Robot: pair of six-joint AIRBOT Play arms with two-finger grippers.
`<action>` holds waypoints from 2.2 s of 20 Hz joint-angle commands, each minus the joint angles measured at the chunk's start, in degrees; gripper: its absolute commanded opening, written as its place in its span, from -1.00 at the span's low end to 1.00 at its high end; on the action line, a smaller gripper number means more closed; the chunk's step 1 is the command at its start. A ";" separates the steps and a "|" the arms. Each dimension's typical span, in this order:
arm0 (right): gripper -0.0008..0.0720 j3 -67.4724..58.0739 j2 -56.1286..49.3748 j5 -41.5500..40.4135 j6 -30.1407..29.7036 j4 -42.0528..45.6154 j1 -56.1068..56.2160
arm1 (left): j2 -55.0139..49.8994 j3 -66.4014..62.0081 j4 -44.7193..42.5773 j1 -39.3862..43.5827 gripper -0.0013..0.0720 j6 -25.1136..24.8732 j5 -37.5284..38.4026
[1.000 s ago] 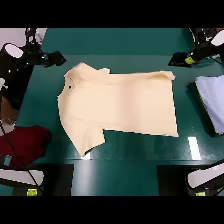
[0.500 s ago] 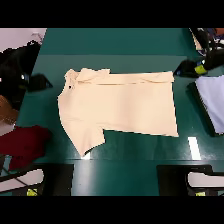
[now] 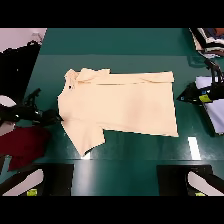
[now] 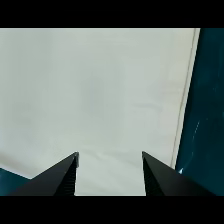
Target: Fold the shirts.
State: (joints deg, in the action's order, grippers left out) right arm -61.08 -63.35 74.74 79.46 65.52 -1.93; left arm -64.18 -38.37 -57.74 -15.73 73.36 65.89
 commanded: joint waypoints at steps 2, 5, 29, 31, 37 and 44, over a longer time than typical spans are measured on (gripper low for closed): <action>0.25 2.62 4.20 -0.28 -0.04 0.07 -0.20 | 0.55 4.46 1.68 4.22 0.48 0.94 -7.54; 0.25 2.64 4.76 2.03 -0.04 0.50 -0.24 | 0.57 4.26 5.25 5.03 -0.25 2.01 -9.38; -0.93 25.03 -2.82 0.13 -10.58 -11.87 -14.10 | 5.73 -5.49 4.28 5.03 -0.90 0.35 -3.82; -0.93 19.15 2.03 0.90 -10.43 -11.98 -12.37 | 10.67 -9.33 3.06 5.03 -0.90 1.66 -1.92; -0.93 -10.45 15.17 -2.32 -8.20 -11.89 -9.25 | 20.61 -38.84 3.10 5.03 -0.89 1.86 3.41; -0.93 -43.65 20.28 -5.09 -5.68 -4.94 -9.35 | 21.00 -79.71 2.82 5.03 -0.90 4.72 2.80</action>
State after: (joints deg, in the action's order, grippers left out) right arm -92.90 -44.93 70.91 71.99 56.05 -11.44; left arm -43.57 -103.88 -54.50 -10.70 76.86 69.43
